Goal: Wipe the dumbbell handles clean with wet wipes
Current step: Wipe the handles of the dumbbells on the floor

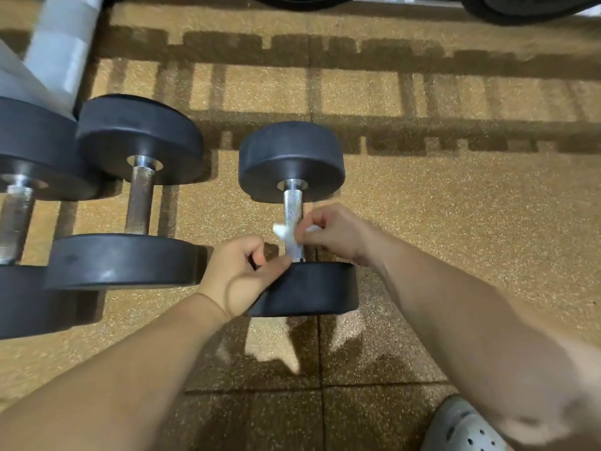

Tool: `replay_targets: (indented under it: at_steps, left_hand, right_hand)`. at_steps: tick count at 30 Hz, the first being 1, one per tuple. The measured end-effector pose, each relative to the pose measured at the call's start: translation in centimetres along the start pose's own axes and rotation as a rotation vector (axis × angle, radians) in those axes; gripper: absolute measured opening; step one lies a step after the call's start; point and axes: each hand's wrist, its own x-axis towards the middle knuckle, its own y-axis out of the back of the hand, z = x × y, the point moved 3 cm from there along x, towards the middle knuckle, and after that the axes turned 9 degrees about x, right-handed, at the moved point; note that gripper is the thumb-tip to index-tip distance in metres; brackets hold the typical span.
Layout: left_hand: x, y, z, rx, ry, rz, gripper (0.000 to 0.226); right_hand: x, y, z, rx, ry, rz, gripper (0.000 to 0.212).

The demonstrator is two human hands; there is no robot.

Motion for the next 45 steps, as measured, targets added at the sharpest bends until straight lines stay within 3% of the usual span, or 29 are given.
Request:
replay_targets:
  at_steps: [2,3,7,9,11,14,15,18,21,23,26,29,31,33,34,36,38,40,45]
  left_hand:
    - [0.1,0.5,0.0,0.000,0.124,0.060,0.059]
    - [-0.1,0.5,0.2,0.009,0.148,0.098,0.059]
    - [-1.5,0.5,1.3,0.150,0.068,0.228,0.049]
    - [-1.8,1.5,0.7,0.203,0.033,0.266,0.051]
    - [-1.7,2.8,-0.1,0.246,-0.032,0.267,0.052]
    - [-1.9,4.2,-1.3,0.345,-0.143,0.244,0.044]
    - [-1.9,4.7,-1.6,0.370,-0.159,0.240,0.041]
    - [-2.1,5.5,-1.7,0.512,-0.313,0.249,0.034]
    - [-2.1,5.1,-0.7,0.597,-0.423,0.245,0.033]
    - [-2.0,4.9,-0.2,0.605,-0.372,0.213,0.035]
    - [-1.8,5.0,0.0,0.612,-0.323,0.160,0.036]
    - [-1.6,6.0,0.3,0.546,-0.243,0.214,0.037]
    - [-1.2,7.4,0.7,0.330,-0.022,0.333,0.038]
    - [0.0,9.5,1.1,0.045,0.282,0.424,0.030]
    - [0.9,10.7,1.3,-0.031,0.395,0.411,0.024]
    - [2.5,13.1,2.0,-0.038,0.518,0.200,0.014]
    - [3.2,15.5,2.8,-0.024,0.507,-0.050,0.016]
    - [3.0,17.6,3.0,-0.018,0.456,-0.187,0.020]
    - [2.1,22.0,0.7,-0.087,0.387,-0.183,0.014]
  right_hand:
    - [-0.2,-0.2,-0.3,-0.185,-0.028,-0.119,0.003]
    - [0.1,-0.5,-0.7,-0.153,-0.004,-0.103,0.005]
    - [2.3,-2.3,-2.2,0.145,0.055,0.306,0.005]
    - [2.8,-3.3,-2.6,0.117,0.019,0.377,0.005]
    - [2.5,-3.9,-2.9,0.037,0.054,0.238,0.008]
    - [1.6,-4.5,-3.1,-0.164,0.055,-0.106,0.003]
    - [1.7,-4.8,-3.4,-0.198,0.065,-0.136,0.004]
    - [3.2,-5.6,-4.7,-0.084,0.118,0.116,0.005]
    - [3.9,-6.6,-5.5,-0.054,0.042,0.327,0.018]
    - [3.9,-6.4,-5.6,-0.153,0.020,0.253,0.019]
    - [3.3,-5.6,-6.5,-0.419,-0.018,-0.011,0.005]
    - [2.9,-4.9,-9.5,-0.282,0.064,0.009,0.006]
    - [2.8,-4.9,-11.6,-0.185,0.132,0.083,0.003]
    - [2.6,-5.4,-12.9,-0.179,0.148,0.096,0.014]
    - [2.5,-5.8,-13.3,-0.188,0.151,0.081,0.019]
    - [2.3,-6.8,-14.1,-0.182,0.157,0.047,0.022]
    - [2.1,-7.7,-15.5,-0.089,0.200,0.032,0.020]
    - [2.2,-8.6,-17.1,0.028,0.242,0.023,0.024]
    - [2.9,-11.6,-19.2,0.094,0.259,-0.023,0.015]
